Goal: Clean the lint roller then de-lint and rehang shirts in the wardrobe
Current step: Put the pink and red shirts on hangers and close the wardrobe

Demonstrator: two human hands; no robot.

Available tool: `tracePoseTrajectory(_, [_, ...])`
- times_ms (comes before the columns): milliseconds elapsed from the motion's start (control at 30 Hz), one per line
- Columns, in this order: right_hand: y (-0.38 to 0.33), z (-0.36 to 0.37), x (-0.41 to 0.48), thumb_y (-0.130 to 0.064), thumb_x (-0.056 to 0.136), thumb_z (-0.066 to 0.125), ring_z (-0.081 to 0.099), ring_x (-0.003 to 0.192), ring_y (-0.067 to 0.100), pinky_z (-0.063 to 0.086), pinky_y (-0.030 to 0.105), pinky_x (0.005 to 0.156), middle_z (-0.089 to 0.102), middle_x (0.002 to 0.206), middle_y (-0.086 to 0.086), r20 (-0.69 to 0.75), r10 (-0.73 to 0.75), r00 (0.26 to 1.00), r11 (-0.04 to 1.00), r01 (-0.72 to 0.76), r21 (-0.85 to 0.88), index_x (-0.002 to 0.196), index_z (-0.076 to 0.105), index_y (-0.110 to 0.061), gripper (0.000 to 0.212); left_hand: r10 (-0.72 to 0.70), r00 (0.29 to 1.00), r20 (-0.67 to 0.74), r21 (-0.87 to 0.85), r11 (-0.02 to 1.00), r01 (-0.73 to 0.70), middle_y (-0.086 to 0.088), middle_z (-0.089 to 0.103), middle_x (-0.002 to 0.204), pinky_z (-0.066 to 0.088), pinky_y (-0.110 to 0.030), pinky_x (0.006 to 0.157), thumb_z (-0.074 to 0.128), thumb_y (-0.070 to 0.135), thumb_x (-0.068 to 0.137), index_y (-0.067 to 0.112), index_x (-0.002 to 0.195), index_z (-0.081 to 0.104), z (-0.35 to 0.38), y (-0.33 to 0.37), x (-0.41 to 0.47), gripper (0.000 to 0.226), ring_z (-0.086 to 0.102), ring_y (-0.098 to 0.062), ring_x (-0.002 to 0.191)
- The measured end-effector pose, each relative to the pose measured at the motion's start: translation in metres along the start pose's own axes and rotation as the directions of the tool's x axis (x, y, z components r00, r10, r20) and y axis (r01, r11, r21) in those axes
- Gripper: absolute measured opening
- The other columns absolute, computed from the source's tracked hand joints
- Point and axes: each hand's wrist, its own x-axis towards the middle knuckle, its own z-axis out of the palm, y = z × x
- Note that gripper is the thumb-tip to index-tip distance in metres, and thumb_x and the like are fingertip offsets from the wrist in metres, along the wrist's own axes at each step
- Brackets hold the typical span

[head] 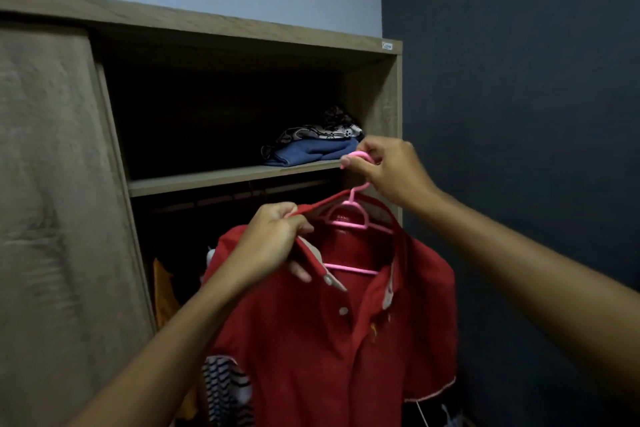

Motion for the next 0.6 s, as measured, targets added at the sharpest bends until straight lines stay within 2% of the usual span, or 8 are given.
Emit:
tracePoseTrajectory(67, [-0.001,0.006,0.000,-0.041,0.083,0.077,0.048,0.053,0.004,0.038,0.028,0.054,0.061,0.059,-0.004,0.069,-0.009,0.998,0.999,0.012,-0.037,0.073,0.068,-0.016,0.029,-0.021,0.997,0.073,0.109,0.994,0.013,-0.022,0.061,0.054,0.045,-0.031,0.042,0.050,0.006,0.095,0.006,0.075,0.044,-0.007,0.000,-0.004,0.021,0.062,-0.034,0.048])
tracePoseTrajectory(100, [-0.004,0.009,0.000,-0.040,0.083,0.077,0.047,0.052,0.005,0.038,0.027,0.053,0.062,0.059,-0.002,0.085,-0.007,0.996,1.000,0.009,-0.027,0.072,0.069,-0.015,0.028,-0.028,0.994,0.110,0.271,0.963,-0.003,-0.015,0.062,0.056,0.047,-0.033,0.047,0.048,0.015,0.099,0.004,0.076,0.051,-0.011,0.001,-0.004,0.026,0.062,-0.029,0.050])
tracePoseTrajectory(167, [-0.013,0.010,0.005,-0.039,0.084,0.077,0.048,0.048,0.006,0.040,0.027,0.049,0.065,0.060,0.007,0.076,0.000,0.997,1.000,-0.001,0.009,0.074,0.068,-0.011,0.031,-0.003,0.991,0.137,0.600,0.796,-0.081,-0.010,0.062,0.065,0.049,-0.034,0.061,0.040,0.044,0.099,0.008,0.085,0.065,-0.015,0.001,-0.002,0.046,0.060,-0.017,0.057])
tracePoseTrajectory(200, [-0.018,0.008,0.009,-0.039,0.085,0.076,0.050,0.046,0.008,0.042,0.028,0.046,0.066,0.061,0.011,0.071,0.003,0.997,1.000,-0.006,0.030,0.074,0.066,-0.009,0.034,0.022,0.995,0.098,0.659,0.748,-0.081,-0.008,0.059,0.063,0.046,-0.033,0.060,0.038,0.055,0.096,0.011,0.079,0.065,-0.016,-0.001,0.000,0.055,0.057,-0.015,0.054])
tracePoseTrajectory(267, [-0.030,0.003,0.013,-0.040,0.086,0.076,0.054,0.041,0.014,0.044,0.030,0.040,0.065,0.060,0.014,0.084,0.007,0.996,0.997,-0.013,0.076,0.075,0.064,-0.006,0.037,0.108,0.994,-0.005,0.643,0.762,-0.080,-0.010,0.054,0.056,0.043,-0.035,0.060,0.044,0.056,0.095,0.006,0.063,0.057,-0.015,-0.006,0.006,0.061,0.054,-0.021,0.055])
tracePoseTrajectory(367, [-0.046,0.004,0.016,-0.038,0.088,0.074,0.060,0.038,0.019,0.047,0.031,0.036,0.066,0.058,0.013,0.143,-0.015,0.990,0.996,0.002,0.088,0.079,0.065,-0.008,0.033,0.299,0.954,-0.010,0.653,0.725,-0.220,-0.011,0.059,0.056,0.047,-0.038,0.064,0.056,0.046,0.094,0.003,0.064,0.061,0.002,-0.014,0.015,0.053,0.057,-0.023,0.060])
tracePoseTrajectory(500, [-0.061,0.003,0.024,-0.034,0.091,0.071,0.063,0.039,0.018,0.045,0.024,0.036,0.068,0.061,0.013,0.184,-0.041,0.982,0.992,0.018,0.125,0.083,0.066,-0.007,0.029,0.284,0.959,0.020,0.688,0.692,-0.219,0.002,0.063,0.060,0.044,-0.031,0.057,0.054,0.072,0.081,0.014,0.065,0.061,0.039,-0.027,0.022,0.060,0.061,-0.015,0.062])
tracePoseTrajectory(600, [-0.066,0.001,0.027,-0.033,0.092,0.070,0.063,0.040,0.018,0.044,0.023,0.036,0.067,0.059,0.009,0.188,-0.061,0.980,0.990,0.034,0.140,0.084,0.067,-0.008,0.027,0.305,0.950,0.063,0.710,0.655,-0.257,-0.005,0.070,0.077,0.052,-0.038,0.067,0.055,0.064,0.082,0.018,0.072,0.062,0.058,-0.037,0.028,0.048,0.066,-0.029,0.078])
